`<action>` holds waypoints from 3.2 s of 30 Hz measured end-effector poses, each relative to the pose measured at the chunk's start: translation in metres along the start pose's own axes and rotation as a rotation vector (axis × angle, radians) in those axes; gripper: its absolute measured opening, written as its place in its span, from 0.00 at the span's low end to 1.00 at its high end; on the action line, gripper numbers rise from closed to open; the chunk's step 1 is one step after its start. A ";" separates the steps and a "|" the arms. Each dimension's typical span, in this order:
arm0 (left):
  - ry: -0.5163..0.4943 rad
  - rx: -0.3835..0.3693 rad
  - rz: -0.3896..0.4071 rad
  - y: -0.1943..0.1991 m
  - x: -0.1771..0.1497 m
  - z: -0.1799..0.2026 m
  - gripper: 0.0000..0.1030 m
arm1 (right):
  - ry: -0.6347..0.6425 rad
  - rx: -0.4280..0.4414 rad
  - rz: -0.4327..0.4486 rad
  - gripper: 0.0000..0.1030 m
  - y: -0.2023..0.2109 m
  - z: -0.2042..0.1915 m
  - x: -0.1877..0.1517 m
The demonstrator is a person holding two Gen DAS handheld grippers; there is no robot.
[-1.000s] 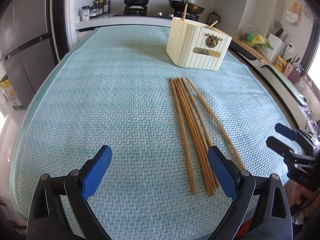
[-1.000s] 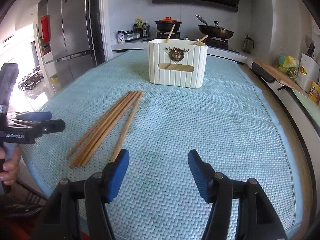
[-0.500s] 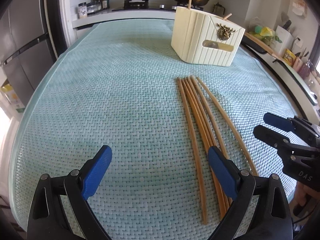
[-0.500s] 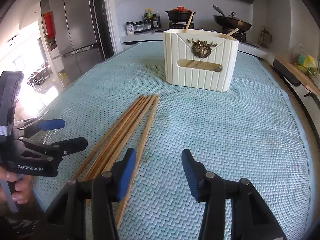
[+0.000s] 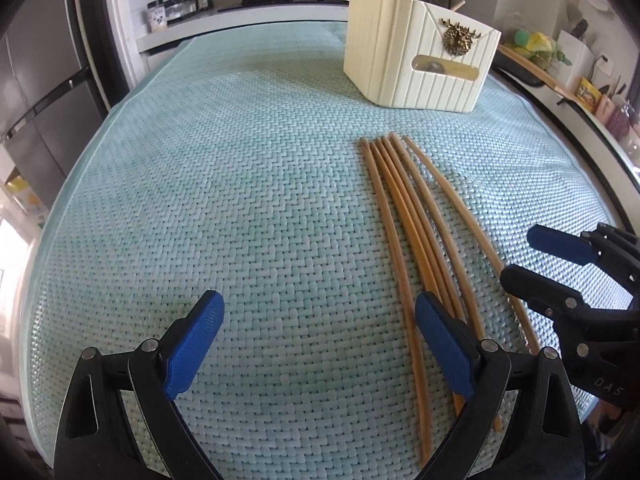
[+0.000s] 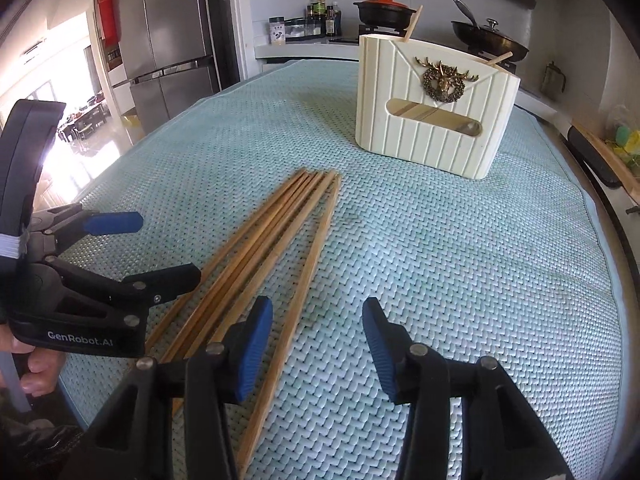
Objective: Organize utensils
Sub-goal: 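Grasp a chopstick with the right tool while the left tool closes on another chopstick, then lift both held chopsticks and carry them over the cream holder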
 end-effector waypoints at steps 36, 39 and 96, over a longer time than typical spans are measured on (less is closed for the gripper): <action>-0.071 -0.026 -0.039 -0.036 0.055 0.012 0.55 | -0.068 -0.055 -0.063 0.10 -0.051 0.070 0.031; -0.092 -0.031 -0.049 -0.040 0.060 0.016 0.45 | -0.067 -0.042 -0.076 0.10 -0.053 0.072 0.033; 0.027 -0.307 0.304 0.137 0.122 -0.002 0.04 | -0.126 0.064 0.382 0.06 0.127 0.080 0.116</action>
Point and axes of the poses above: each gripper's, at about its wrist camera, not at the fingertips, and y roughly against the way its jaws point, z to its right, x to its top, the point moved 7 cm from there along -y, roughly the way its jaws point, and after that the axes turned 8 degrees about y, right-handed, at the moved point
